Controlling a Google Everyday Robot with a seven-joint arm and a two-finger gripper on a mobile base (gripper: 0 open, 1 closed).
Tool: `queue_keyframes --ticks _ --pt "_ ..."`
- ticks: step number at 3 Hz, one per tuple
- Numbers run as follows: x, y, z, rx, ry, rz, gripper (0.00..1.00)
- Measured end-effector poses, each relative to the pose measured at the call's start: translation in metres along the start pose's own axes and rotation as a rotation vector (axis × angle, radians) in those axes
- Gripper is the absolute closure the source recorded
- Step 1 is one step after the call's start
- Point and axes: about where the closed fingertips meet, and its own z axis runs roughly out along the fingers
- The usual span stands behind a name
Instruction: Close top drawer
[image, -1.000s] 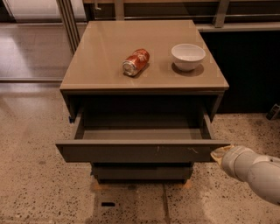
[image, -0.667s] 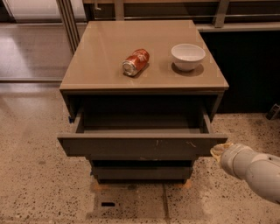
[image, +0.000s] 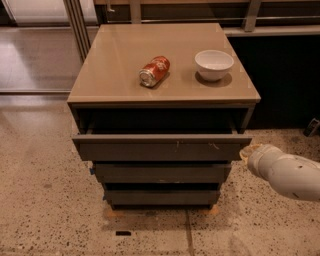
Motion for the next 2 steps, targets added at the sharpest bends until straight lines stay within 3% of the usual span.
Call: queue_keyframes --ticks 2 --pt "-0.0053 -0.0027 0.0055 0.018 -0.014 -0.004 1.0"
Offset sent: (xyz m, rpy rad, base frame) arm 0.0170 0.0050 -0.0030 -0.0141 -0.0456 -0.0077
